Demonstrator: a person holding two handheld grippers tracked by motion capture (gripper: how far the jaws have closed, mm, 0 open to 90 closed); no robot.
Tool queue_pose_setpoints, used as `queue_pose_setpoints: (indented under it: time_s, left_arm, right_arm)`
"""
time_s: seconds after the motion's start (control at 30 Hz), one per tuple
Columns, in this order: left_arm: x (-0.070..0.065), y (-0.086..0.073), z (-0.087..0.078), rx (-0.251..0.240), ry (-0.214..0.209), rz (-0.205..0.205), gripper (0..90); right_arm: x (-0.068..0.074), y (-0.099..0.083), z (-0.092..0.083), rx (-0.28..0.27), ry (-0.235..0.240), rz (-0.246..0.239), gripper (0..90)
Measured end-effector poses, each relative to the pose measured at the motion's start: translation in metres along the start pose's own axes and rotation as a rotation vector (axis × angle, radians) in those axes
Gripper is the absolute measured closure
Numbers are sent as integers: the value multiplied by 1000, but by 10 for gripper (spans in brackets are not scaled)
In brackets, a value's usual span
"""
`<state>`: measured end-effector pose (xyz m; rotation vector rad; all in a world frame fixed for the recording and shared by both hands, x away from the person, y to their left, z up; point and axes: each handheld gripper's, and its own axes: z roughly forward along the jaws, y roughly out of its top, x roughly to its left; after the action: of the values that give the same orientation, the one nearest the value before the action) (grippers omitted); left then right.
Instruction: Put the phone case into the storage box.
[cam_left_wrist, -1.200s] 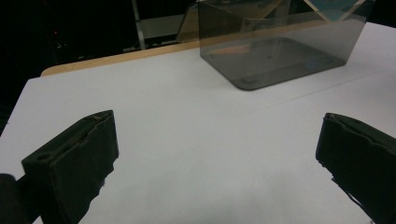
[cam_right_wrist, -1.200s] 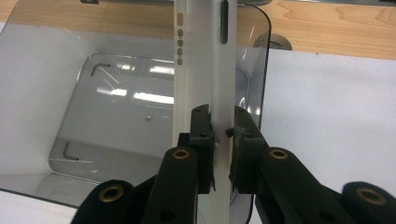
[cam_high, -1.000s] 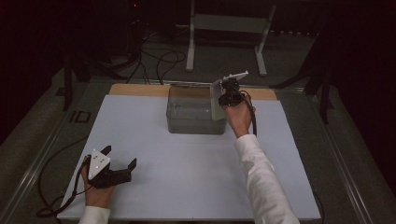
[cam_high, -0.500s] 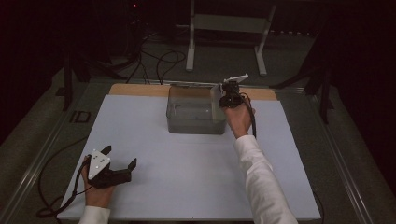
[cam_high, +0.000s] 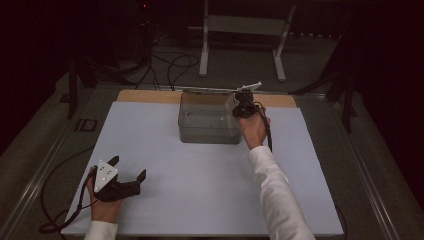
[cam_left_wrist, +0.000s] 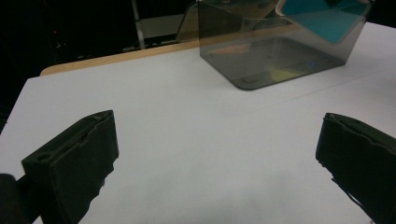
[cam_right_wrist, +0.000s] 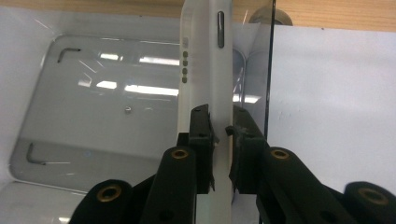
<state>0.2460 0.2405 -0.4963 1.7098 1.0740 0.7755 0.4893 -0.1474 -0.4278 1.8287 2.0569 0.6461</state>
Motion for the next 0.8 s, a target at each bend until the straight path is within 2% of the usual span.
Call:
queue_pose_setpoints:
  time_s: [0.8]
  left_arm:
    - [0, 0, 0, 0, -1, -1, 0]
  right_arm:
    - [3, -3, 11, 1, -44, -5, 814]
